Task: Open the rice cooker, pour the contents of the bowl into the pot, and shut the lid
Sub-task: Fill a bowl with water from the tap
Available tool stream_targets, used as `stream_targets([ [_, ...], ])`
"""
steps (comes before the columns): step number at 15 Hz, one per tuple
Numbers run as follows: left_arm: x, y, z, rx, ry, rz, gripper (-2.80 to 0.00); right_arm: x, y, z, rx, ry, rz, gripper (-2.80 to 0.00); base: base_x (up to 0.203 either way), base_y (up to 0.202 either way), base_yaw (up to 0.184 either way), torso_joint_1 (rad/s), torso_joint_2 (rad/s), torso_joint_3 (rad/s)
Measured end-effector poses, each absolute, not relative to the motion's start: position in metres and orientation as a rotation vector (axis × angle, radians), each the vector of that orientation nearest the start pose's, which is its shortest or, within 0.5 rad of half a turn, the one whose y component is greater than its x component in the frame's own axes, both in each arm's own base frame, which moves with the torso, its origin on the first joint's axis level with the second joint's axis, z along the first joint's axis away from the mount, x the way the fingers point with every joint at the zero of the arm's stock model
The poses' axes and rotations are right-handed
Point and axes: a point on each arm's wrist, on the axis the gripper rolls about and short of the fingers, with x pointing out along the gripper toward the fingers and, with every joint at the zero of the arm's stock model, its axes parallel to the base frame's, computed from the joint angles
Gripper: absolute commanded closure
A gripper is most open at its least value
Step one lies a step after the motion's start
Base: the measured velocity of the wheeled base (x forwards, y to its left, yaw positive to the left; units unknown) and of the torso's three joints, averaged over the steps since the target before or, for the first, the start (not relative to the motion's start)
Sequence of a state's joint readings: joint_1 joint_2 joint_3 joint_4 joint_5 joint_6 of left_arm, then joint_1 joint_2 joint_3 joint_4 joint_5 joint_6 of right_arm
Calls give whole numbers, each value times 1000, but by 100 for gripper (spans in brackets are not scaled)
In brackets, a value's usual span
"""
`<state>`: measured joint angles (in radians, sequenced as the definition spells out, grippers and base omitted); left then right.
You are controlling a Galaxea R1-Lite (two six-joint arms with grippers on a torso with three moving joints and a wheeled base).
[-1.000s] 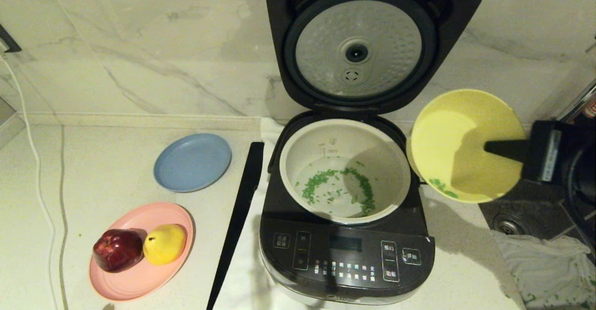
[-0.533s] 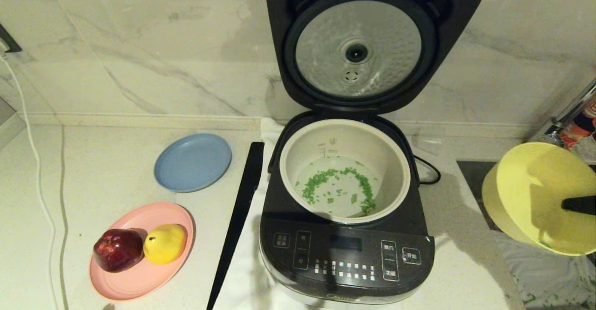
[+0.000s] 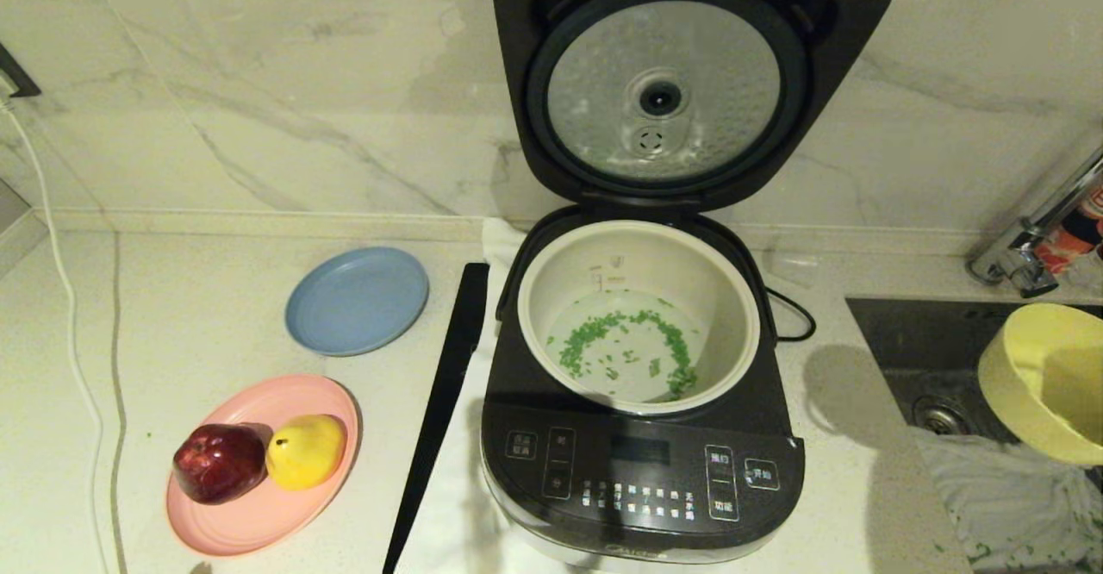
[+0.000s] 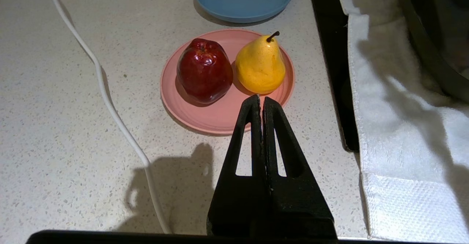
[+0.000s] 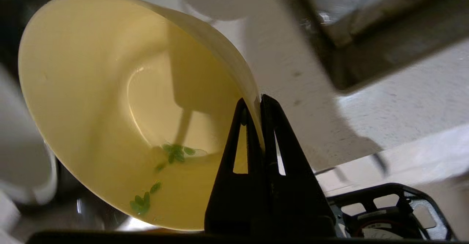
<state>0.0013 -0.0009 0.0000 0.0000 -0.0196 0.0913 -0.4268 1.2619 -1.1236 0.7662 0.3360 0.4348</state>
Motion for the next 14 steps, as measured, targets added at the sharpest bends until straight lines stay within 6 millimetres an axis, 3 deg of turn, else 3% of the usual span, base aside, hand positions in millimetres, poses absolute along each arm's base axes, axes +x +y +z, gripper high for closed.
stream_targets([
  [4, -23, 0, 75, 92, -2, -18, 0, 148, -135, 232, 948, 803, -399, 0, 0, 0, 0, 0, 0, 0],
  [10, -23, 0, 75, 92, -2, -19, 0, 120, -245, 184, 1125, 730, -554, 0, 0, 0, 0, 0, 0, 0],
  [14, -23, 0, 75, 91, -2, -19, 0, 113, -286, 159, 1141, 685, -611, 0, 0, 0, 0, 0, 0, 0],
])
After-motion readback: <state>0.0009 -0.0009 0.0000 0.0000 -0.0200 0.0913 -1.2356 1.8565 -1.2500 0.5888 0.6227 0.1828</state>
